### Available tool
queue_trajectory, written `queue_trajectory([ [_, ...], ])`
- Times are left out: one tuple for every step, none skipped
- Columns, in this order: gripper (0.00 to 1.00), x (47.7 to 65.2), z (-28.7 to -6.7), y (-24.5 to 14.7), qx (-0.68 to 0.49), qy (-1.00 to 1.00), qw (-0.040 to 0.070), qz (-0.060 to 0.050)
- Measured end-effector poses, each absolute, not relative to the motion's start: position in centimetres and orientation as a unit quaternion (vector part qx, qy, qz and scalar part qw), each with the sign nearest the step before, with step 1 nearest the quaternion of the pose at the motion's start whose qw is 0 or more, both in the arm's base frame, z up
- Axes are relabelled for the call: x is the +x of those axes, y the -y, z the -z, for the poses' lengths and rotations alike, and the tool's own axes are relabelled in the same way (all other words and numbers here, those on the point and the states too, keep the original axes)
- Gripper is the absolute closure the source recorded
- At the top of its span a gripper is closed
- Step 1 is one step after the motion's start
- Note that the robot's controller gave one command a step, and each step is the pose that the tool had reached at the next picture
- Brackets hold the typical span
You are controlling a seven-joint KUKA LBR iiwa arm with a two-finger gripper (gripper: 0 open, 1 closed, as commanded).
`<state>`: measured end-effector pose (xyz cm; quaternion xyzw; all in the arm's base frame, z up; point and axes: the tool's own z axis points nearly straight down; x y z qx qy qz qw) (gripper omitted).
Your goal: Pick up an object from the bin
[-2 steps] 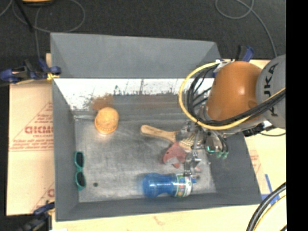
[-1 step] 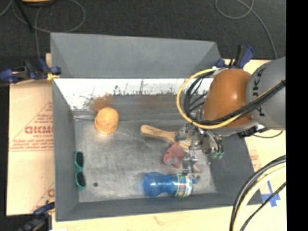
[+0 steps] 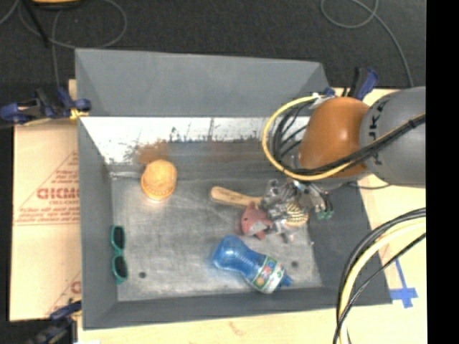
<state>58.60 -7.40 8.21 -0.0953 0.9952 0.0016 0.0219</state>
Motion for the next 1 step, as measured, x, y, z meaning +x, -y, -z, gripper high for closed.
queue_trajectory([
  [1.00, 58.59, -8.24, 7.40, -0.095, -0.995, 0.022, -0.002],
])
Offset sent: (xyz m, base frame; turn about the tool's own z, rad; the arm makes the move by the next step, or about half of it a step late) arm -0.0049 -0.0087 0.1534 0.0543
